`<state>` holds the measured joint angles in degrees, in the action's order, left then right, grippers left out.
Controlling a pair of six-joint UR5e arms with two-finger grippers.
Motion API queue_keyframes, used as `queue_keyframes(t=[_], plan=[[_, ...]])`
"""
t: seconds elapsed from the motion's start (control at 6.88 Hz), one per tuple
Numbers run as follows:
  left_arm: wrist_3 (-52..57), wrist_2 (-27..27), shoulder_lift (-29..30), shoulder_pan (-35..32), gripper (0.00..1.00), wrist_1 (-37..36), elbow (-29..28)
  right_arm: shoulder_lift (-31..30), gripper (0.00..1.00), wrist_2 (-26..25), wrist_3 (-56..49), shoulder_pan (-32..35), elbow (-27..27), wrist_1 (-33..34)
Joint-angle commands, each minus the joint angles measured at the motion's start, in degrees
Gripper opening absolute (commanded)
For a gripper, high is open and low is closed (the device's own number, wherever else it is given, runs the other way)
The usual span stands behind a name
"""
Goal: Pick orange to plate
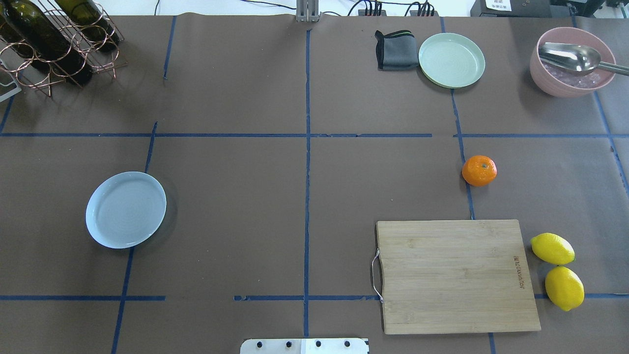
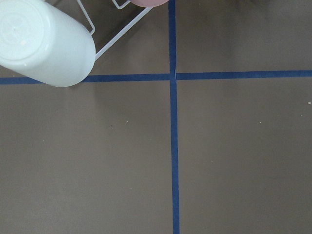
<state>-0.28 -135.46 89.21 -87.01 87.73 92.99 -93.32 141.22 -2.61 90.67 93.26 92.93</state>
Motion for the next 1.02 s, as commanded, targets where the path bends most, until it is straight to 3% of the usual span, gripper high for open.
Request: queue_keyframes(t=[0.0,0.29,0.58,0.87], plan=[[-0.16,0.02,0.09,0.00,1.00,-0.02,0.87,0.06,1.00,0.02,0.32,0.21,0.34,-0.20],[0.19,-0.15,3.06,0.09,1.00,1.64,2.97,0.77,1.00,0.11,0.58,0.21,0.95,-0.46],[-0.25,-0.15,3.96,4.79,1.00,12.57,2.12,2.53,1.00,0.54,0.58,0.03,1.83,-2.47],[-0.07,-0.33,3.52,6.68,1.00,16.33,1.85,7.93,1.00,0.11,0.41,-0.58,1.23,-2.84]])
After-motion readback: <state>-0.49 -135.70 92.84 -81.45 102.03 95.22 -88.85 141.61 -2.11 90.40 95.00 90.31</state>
